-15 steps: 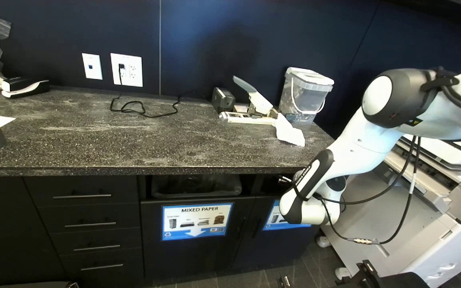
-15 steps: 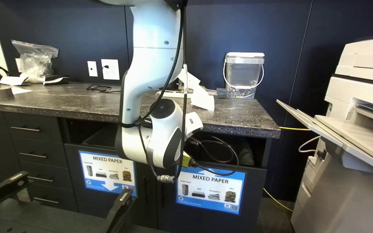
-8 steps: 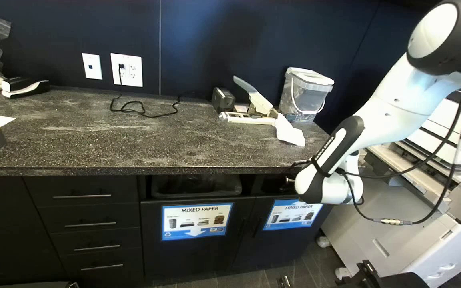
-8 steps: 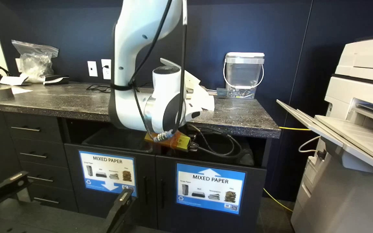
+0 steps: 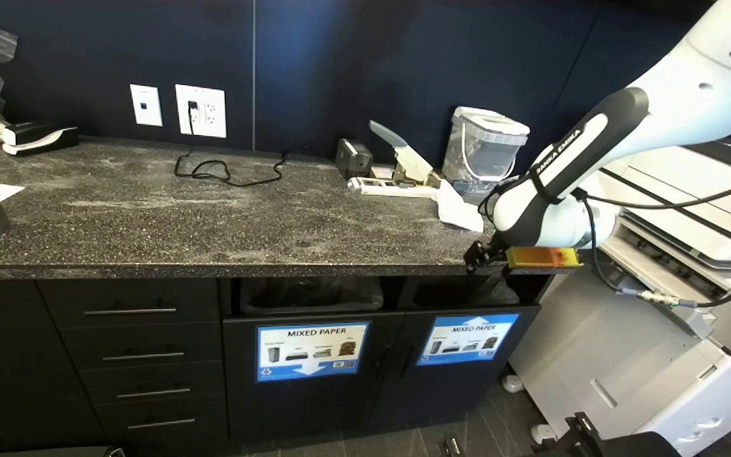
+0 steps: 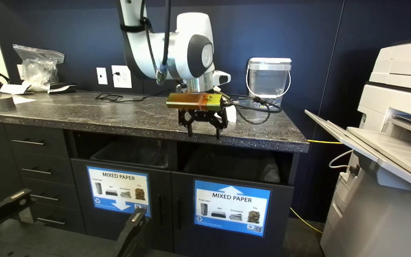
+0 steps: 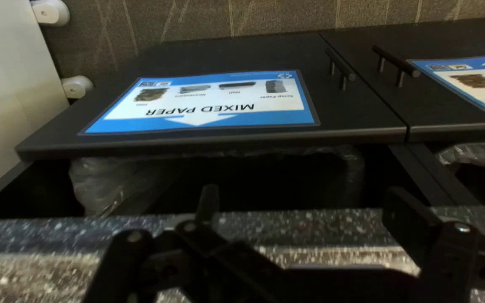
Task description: Pick up the papers from the counter and throw them in the bin
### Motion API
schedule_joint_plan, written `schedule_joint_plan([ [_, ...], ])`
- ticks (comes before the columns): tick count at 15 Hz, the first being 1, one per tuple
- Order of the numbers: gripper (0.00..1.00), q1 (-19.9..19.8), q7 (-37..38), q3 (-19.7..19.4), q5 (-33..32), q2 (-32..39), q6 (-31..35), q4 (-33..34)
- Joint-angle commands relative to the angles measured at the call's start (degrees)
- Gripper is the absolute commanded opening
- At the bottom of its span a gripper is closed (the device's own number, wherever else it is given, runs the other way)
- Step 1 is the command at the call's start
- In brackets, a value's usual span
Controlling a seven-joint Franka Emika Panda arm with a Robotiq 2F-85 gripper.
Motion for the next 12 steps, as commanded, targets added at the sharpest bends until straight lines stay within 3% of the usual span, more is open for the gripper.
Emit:
schedule_joint_plan([
  [1,1.00,0.7,-3.4,-0.5,3.0,-5.5,-6.0,3.2],
  [5,1.00,0.5,-6.3,0.3,6.5,-3.5,-9.1,11.9],
  [12,1.00,-0.3,-10.6,2.7,10.2,8.4,-11.3,30.3],
])
